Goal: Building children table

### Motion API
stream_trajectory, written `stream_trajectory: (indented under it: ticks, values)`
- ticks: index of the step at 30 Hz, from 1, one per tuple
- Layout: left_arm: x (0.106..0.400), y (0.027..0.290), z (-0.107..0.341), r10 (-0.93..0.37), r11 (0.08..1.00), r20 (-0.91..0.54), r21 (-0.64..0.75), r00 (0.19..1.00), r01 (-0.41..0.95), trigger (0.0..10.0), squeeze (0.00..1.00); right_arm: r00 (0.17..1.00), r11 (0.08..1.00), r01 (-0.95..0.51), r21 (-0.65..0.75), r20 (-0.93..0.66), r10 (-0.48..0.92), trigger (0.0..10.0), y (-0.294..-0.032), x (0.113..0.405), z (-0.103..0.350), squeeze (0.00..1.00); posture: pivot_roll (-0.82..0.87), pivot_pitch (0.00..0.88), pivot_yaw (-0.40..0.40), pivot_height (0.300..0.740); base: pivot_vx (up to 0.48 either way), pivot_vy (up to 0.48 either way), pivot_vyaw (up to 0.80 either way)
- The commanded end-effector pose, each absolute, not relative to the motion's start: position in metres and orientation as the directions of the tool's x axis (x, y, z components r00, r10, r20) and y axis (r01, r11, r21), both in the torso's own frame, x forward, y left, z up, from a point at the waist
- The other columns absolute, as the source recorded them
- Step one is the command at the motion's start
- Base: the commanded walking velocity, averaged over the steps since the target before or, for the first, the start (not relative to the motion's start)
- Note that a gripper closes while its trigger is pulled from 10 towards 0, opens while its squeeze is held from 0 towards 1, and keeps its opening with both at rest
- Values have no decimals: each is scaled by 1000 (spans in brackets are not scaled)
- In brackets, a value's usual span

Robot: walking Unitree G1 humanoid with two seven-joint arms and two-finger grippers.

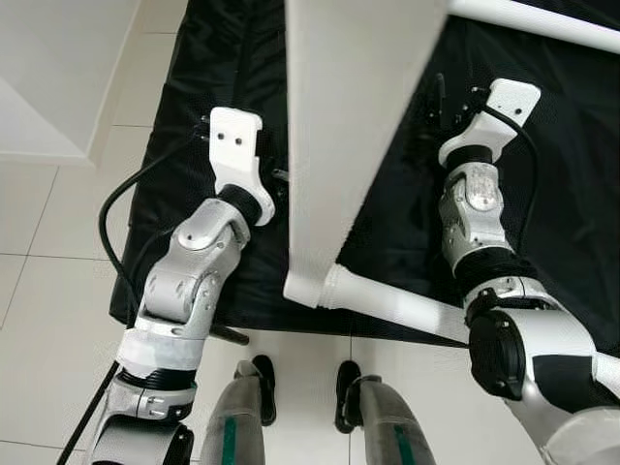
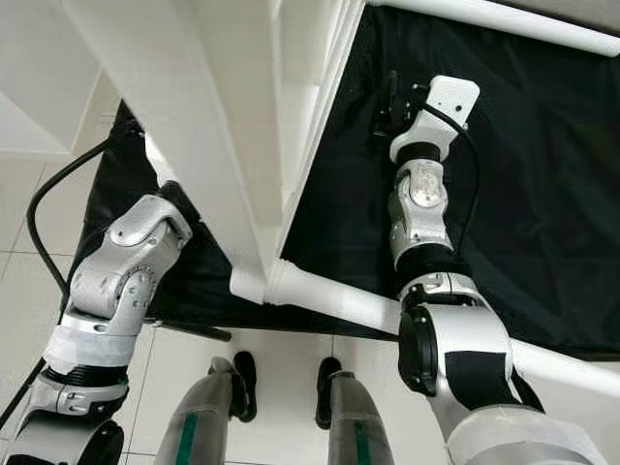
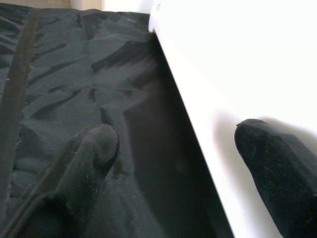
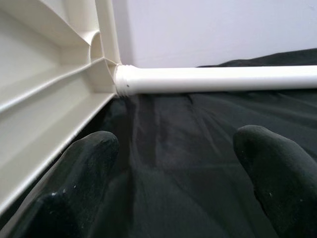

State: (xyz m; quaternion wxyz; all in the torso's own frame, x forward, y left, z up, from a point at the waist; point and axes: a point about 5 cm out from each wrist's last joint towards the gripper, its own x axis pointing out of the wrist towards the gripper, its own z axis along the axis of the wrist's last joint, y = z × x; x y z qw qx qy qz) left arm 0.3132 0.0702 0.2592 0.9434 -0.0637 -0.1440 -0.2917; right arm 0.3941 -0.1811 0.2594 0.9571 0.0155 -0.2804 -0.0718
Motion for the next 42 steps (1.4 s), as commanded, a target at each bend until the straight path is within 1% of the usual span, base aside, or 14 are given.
stream_trajectory:
  ticks: [1, 11, 16, 19, 21, 24, 26, 27, 29, 32, 34, 36, 39, 42]
  values:
    - [304, 57, 268, -587, 778, 340, -15, 735, 629, 10000, 0, 831, 987, 150, 60, 533, -158, 10000, -182, 392, 252, 0, 40, 225, 79, 740, 0, 0, 0]
    - [300, 36, 281, -618, 733, 374, -43, 691, 679, 10000, 0, 838, 987, 149, 65, 521, -161, 10000, -184, 388, 244, 0, 29, 209, 88, 740, 0, 0, 0]
    - [302, 37, 280, -620, 737, 369, -29, 693, 675, 10000, 0, 841, 992, 115, 53, 527, -126, 10000, -181, 386, 243, 0, 29, 206, 85, 740, 0, 0, 0]
    - [304, 44, 277, -614, 749, 358, -15, 703, 662, 10000, 0, 843, 996, 81, 40, 531, -90, 10000, -178, 385, 243, 0, 29, 206, 84, 740, 0, 0, 0]
    - [306, 69, 271, -597, 781, 326, 24, 733, 625, 10000, 0, 846, 1000, 4, 11, 533, -9, 10000, -173, 380, 240, 0, 34, 205, 74, 740, 0, 0, 0]
    - [306, 80, 269, -590, 791, 311, 40, 745, 611, 10000, 0, 847, 1000, -24, 1, 532, 19, 10000, -171, 378, 239, 0, 34, 205, 74, 740, 0, 0, 0]
    - [304, 104, 267, -585, 805, 279, 83, 762, 587, 10000, 0, 846, 999, -45, -13, 531, 45, 10000, -173, 375, 240, 0, 34, 205, 74, 740, 0, 0, 0]
    - [304, 104, 267, -585, 805, 279, 83, 762, 587, 10000, 0, 846, 999, -45, -13, 531, 45, 10000, -173, 375, 240, 0, 34, 205, 74, 740, 0, 0, 0]
    - [300, 122, 265, -590, 806, 247, 116, 769, 581, 10000, 0, 847, 997, -68, -20, 528, 68, 10000, -176, 372, 242, 0, 44, 207, 58, 740, 0, 0, 0]
    - [297, 127, 264, -593, 804, 236, 122, 770, 582, 10000, 0, 849, 996, -88, -16, 522, 84, 10000, -177, 370, 242, 0, 47, 206, 54, 740, 0, 0, 0]
    - [292, 130, 263, -602, 798, 221, 137, 767, 587, 10000, 0, 859, 992, -127, 16, 502, 102, 10000, -177, 370, 241, 0, 47, 207, 52, 740, 0, 0, 0]
    - [286, 134, 259, -621, 784, 188, 169, 761, 597, 10000, 0, 883, 964, -223, 145, 449, 137, 10000, -174, 370, 238, 0, 45, 210, 51, 740, 0, 0, 0]
    - [285, 135, 258, -621, 784, 181, 176, 763, 596, 10000, 0, 886, 941, -274, 200, 433, 166, 10000, -171, 370, 238, 0, 45, 212, 51, 740, 0, 0, 0]
    - [283, 138, 263, -621, 784, 179, 175, 764, 596, 10000, 0, 870, 884, -390, 258, 418, 261, 10000, -153, 369, 239, 0, 48, 215, 49, 740, 0, 0, 0]
